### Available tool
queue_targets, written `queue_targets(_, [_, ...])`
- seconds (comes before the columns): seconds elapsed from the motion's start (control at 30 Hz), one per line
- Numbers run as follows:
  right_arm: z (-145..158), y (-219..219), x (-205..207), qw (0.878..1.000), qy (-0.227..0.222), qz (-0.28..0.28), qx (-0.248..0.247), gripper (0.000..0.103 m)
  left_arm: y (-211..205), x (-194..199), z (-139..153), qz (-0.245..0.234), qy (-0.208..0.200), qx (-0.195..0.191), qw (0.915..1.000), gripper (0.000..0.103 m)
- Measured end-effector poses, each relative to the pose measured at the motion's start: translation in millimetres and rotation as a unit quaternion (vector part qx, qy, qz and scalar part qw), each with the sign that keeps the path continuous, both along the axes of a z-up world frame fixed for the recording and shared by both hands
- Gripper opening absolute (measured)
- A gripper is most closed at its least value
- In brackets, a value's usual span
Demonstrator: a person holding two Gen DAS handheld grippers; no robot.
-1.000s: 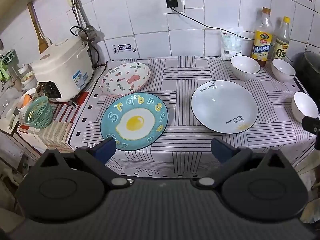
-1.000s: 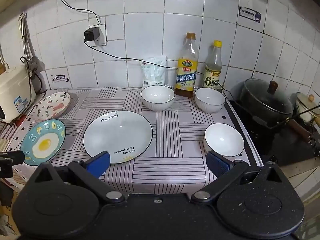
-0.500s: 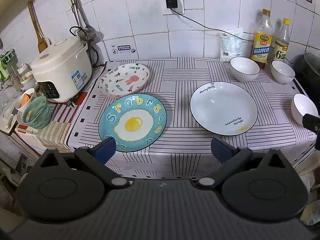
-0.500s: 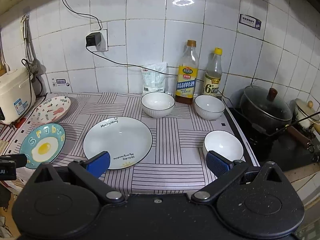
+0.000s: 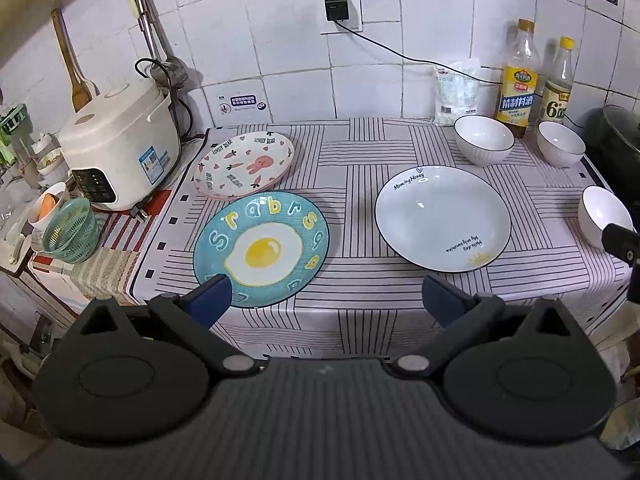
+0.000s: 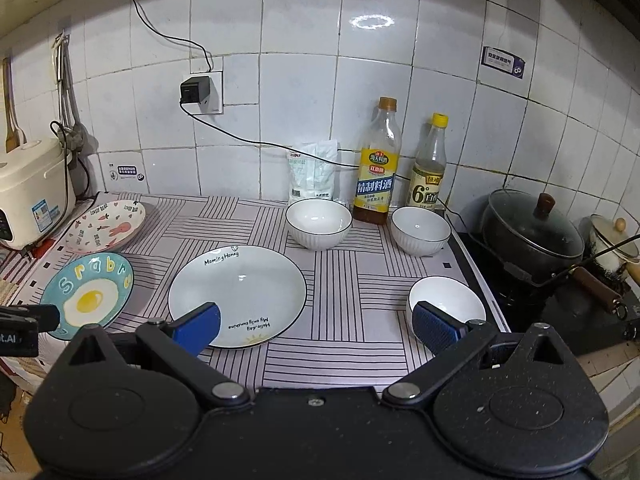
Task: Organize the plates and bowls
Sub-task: 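Move the right gripper to the white plate rim and close on it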
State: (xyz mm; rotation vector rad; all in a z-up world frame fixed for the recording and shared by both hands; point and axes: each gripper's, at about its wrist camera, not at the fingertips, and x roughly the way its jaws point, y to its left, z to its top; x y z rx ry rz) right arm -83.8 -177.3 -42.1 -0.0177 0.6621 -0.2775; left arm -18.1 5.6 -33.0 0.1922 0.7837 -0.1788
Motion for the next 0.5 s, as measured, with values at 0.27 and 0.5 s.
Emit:
queue_targets(0.27, [-2,1,1,1.000,-0.004,0.005,0.003,0.103,1,3,0,0.004,0.003,-0.003,1.0000,0.103])
queue_targets(0.5, [-5,4,9,0.997,-0.030,0.059,-0.030,0.103,-1,21,4,0.005,0.042,-0.029,0.9987,0.103])
